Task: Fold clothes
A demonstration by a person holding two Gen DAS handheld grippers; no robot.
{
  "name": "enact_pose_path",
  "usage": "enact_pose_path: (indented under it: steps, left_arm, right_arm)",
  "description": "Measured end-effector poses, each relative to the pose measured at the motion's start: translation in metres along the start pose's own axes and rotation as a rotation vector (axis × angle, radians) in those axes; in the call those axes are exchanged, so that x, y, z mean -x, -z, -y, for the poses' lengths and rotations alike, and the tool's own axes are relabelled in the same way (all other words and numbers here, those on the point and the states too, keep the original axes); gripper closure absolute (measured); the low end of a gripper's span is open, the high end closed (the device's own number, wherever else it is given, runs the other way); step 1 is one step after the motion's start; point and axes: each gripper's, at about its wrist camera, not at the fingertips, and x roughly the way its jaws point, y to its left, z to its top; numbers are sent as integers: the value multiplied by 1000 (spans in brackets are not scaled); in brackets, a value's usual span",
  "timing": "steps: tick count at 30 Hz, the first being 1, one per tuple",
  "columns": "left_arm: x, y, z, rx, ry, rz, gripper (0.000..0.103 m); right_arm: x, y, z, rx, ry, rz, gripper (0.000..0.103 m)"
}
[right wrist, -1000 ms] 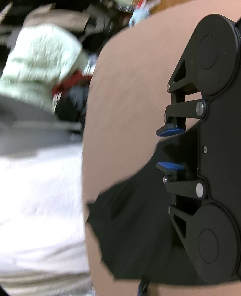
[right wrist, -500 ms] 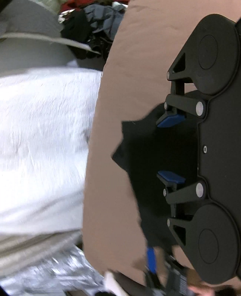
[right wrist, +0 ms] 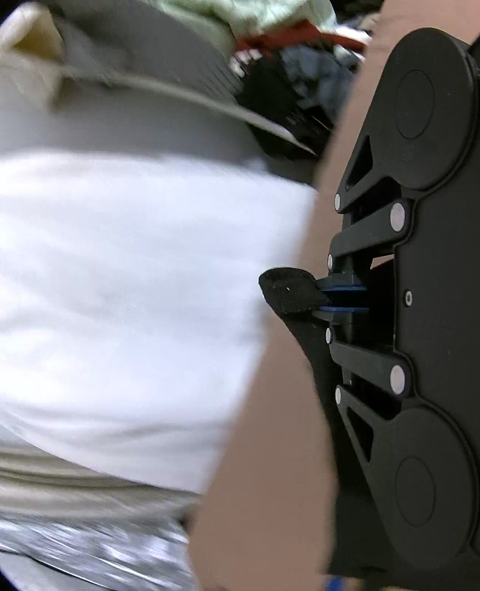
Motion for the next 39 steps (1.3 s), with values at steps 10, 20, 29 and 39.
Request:
enact_pose_path:
  steps: [10,20,29,39]
  left_arm:
    - [9,33,16,-67,-104,-90,30]
    - [27,47,52,-95,-105,-219,30]
    - [50,79,109,-211,54,-313,29]
    - [74,120,167,-228,252,-350,22]
  right_arm:
    - [46,24,27,-368,-21,-70,55]
    - [137,138,57,-393,119,-312,55]
    - [258,201,88,-610,114,-202,37]
    - [277,279,69,-928,-236,-196,32]
